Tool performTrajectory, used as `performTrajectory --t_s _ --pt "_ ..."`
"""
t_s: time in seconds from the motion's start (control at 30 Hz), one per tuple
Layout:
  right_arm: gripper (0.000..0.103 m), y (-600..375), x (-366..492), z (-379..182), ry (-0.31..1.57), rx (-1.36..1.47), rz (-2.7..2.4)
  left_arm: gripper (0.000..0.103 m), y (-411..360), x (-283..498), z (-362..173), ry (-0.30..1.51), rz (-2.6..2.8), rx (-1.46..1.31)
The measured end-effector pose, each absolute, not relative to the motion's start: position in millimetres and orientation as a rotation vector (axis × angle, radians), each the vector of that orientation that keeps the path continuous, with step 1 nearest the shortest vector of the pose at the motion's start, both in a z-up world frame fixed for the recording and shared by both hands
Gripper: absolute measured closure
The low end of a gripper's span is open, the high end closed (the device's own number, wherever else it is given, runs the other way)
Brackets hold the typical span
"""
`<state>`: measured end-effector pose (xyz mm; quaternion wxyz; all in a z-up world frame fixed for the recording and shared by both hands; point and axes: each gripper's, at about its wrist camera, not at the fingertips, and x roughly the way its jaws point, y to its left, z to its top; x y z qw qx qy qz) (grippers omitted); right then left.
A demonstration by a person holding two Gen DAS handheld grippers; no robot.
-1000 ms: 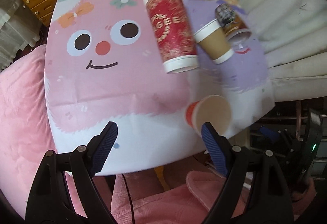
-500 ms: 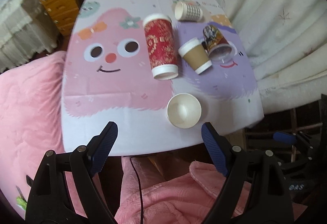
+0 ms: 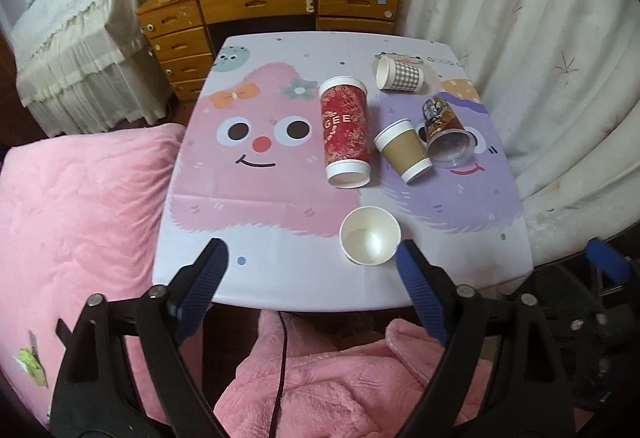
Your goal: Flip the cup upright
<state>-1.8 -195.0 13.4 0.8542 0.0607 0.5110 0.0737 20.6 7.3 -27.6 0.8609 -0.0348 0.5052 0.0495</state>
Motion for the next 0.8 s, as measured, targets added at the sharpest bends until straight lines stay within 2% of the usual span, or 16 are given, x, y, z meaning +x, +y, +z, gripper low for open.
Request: performTrajectory --t_s 0.1,0.8 --pt "0.0 -198.5 -8.8 23.1 1.026 0.133 0.136 0.004 8.7 17.5 -24.4 1.044 0.13 -0.077" --pt "0.0 -203.9 -15.8 25.6 0.997 0.123 0.133 0.001 -1.7 12.9 -15.4 0.99 0.072 -0.069"
